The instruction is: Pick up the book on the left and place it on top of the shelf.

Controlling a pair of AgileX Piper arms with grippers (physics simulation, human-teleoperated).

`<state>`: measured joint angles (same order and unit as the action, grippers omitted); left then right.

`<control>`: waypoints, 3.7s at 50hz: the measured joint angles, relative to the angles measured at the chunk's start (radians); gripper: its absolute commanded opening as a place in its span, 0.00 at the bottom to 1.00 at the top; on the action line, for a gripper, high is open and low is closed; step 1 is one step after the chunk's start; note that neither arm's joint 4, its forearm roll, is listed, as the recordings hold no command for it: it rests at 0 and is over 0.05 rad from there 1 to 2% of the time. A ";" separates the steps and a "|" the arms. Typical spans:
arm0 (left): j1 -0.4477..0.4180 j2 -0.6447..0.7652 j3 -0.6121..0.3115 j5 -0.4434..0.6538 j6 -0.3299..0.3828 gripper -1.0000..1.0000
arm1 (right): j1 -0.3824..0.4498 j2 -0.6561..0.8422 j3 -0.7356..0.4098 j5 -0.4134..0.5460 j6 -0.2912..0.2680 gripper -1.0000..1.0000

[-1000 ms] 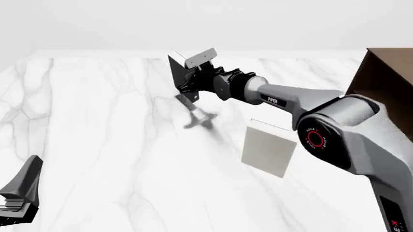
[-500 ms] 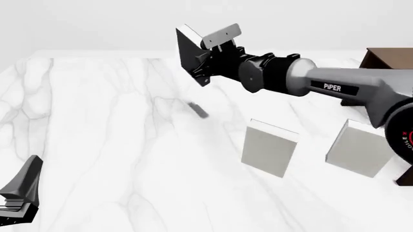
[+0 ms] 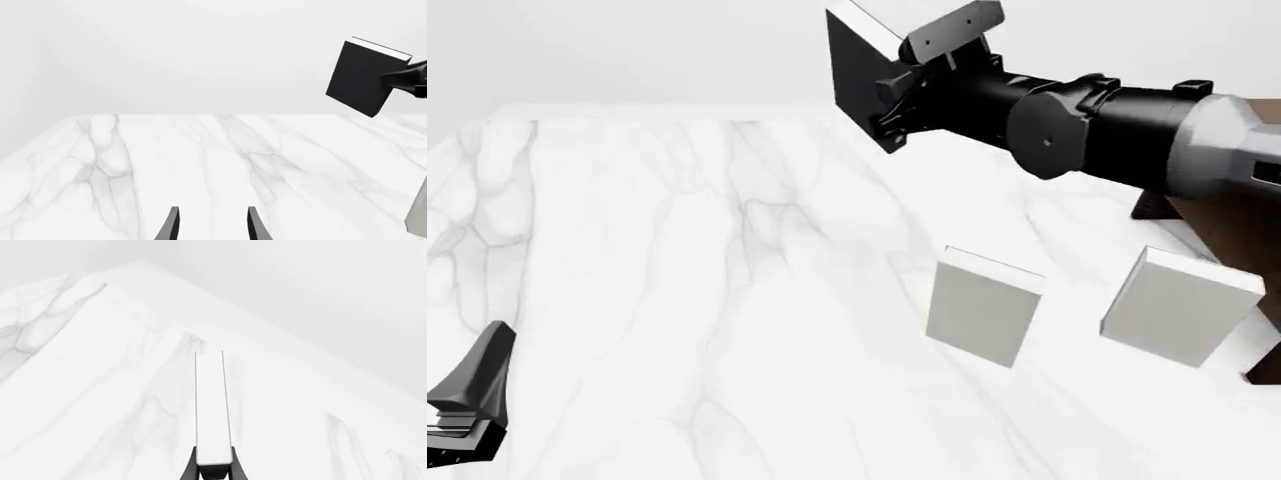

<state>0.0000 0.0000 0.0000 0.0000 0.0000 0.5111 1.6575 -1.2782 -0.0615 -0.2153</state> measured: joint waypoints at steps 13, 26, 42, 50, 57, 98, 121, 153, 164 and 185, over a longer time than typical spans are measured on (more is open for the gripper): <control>0.000 0.000 0.000 0.000 0.000 1.00 | -0.025 -0.153 0.090 0.041 -0.042 0.00; 0.000 0.000 0.000 0.000 0.000 1.00 | -0.080 -0.290 0.159 0.089 -0.083 0.00; 0.000 0.000 0.000 0.000 0.000 1.00 | -0.168 -0.427 0.186 0.174 -0.159 0.00; 0.000 0.000 0.000 0.000 0.000 1.00 | -0.218 -0.488 0.188 0.218 -0.210 0.00; 0.000 0.000 0.000 0.000 0.000 1.00 | -0.255 -0.526 0.182 0.247 -0.251 0.00; 0.000 0.000 0.000 0.000 0.000 1.00 | -0.495 -0.664 0.217 0.314 -0.433 0.00; 0.000 0.000 0.000 0.000 0.000 1.00 | -0.605 -0.656 0.243 0.293 -0.484 0.00; 0.000 0.000 0.000 0.000 0.000 1.00 | -0.730 -0.614 0.227 0.268 -0.593 0.00; 0.000 0.000 0.000 0.000 0.000 1.00 | -0.764 -0.604 0.225 0.266 -0.629 0.00; 0.000 0.000 0.000 0.000 0.000 1.00 | -0.826 -0.555 0.216 0.238 -0.677 0.00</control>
<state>0.0000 0.0000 0.0000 0.0000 0.0000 -0.3150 1.1025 -1.0626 0.1766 -0.8927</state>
